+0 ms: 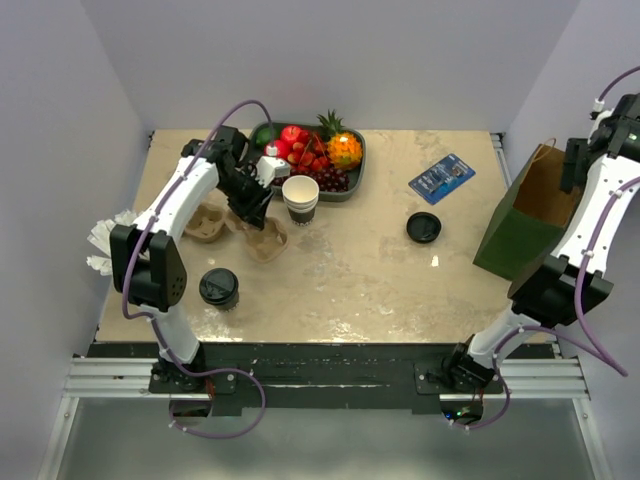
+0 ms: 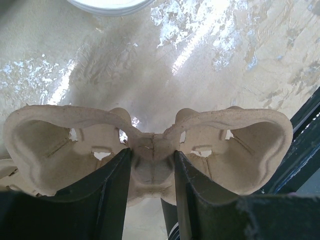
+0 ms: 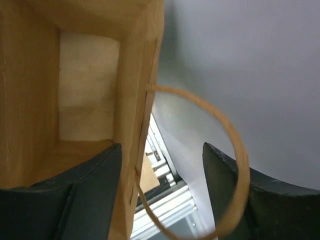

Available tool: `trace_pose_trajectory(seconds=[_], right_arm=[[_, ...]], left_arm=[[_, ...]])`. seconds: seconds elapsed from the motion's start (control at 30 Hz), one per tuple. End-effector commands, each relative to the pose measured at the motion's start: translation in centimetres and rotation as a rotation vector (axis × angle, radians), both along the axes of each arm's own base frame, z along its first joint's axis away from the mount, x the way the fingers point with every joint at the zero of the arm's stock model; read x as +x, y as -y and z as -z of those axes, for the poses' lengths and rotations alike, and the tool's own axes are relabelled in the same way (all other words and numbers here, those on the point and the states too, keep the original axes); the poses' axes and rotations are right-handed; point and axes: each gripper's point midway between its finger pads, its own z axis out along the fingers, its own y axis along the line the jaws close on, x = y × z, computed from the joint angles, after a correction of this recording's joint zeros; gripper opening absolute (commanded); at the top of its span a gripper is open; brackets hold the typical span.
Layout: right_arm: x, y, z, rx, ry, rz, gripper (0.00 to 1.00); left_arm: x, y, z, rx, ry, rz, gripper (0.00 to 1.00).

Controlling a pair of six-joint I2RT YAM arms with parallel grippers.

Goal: Pack the takeout coffee

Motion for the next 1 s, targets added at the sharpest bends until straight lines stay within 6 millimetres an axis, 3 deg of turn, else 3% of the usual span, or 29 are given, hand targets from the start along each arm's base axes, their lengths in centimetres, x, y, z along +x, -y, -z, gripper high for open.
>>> trace_pose_trajectory(seconds=[0.0, 0.3, 0.57, 0.8, 0.87, 0.97], right_arm=[[0.8, -0.8, -1.7, 0.02, 0.066, -0.038, 0.64], [0.8, -2.2, 0.7, 0.108, 0.033, -0.07, 0.39], [-0.7, -2.6, 1.7, 0.117, -0.012, -0.056, 0.21], [-1.3, -2.6, 0.5, 0.083, 0.004, -0.061, 0.05], [-1.1, -3.0, -0.8, 0.075, 0.041, -0.084, 0.0], [-0.5, -3.8, -2.6, 0.055, 0.091, -0.14, 0.0]], left_arm=[[0.2, 0.8, -1.1, -0.01, 0.035, 0.008, 0.0], [-0.2, 0.7, -1.0, 0.014, 0.037, 0.011, 0.0], [-0.4, 0.5, -1.0, 0.022, 0.042, 0.006, 0.0], [-0.7, 0.6, -1.3, 0.021, 0.05, 0.007, 0.0], [-0.6, 0.6, -1.5, 0.021, 0.052, 0.005, 0.0], [-0.6, 0.5, -2.1, 0.027, 0.071, 0.008, 0.0]])
